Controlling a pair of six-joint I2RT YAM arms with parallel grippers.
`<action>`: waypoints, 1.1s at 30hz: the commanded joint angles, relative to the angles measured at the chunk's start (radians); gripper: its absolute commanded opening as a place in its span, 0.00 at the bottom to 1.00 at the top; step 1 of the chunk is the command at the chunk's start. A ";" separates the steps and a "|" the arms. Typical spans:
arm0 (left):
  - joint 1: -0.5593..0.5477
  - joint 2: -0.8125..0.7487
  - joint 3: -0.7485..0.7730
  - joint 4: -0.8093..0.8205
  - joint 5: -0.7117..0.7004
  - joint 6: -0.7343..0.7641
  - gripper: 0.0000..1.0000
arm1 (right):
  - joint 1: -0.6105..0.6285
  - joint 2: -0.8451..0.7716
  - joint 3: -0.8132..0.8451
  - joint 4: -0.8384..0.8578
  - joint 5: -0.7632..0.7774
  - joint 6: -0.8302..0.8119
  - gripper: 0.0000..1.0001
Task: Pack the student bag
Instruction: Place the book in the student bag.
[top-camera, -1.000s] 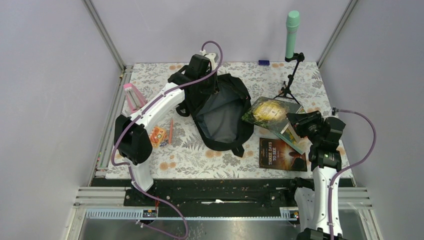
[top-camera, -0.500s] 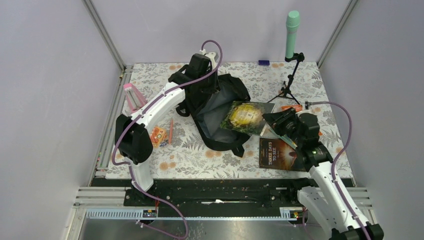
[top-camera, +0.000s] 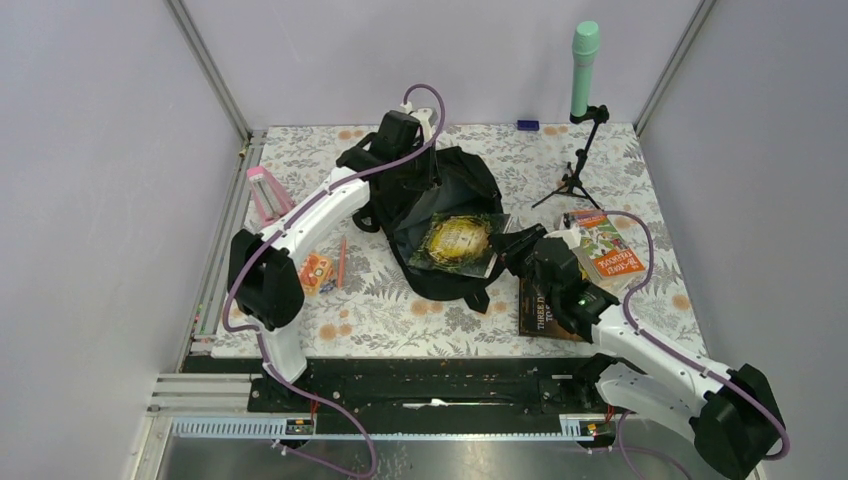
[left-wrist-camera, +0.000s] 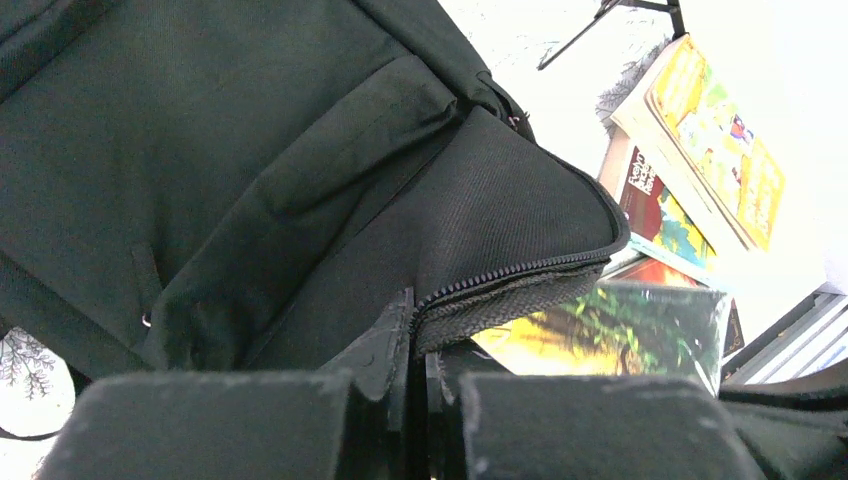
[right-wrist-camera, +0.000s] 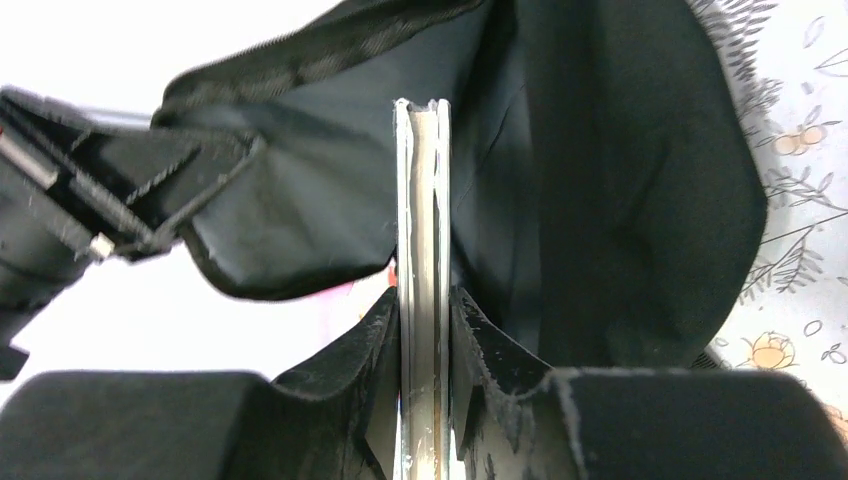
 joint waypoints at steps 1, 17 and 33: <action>0.000 -0.120 -0.041 0.105 0.037 -0.015 0.00 | 0.028 0.016 -0.016 0.223 0.270 0.101 0.00; -0.012 -0.232 -0.179 0.188 0.170 -0.046 0.00 | 0.031 0.188 0.004 0.518 0.374 0.171 0.00; -0.027 -0.288 -0.200 0.211 0.261 -0.068 0.00 | 0.077 0.584 0.145 0.605 0.395 0.208 0.00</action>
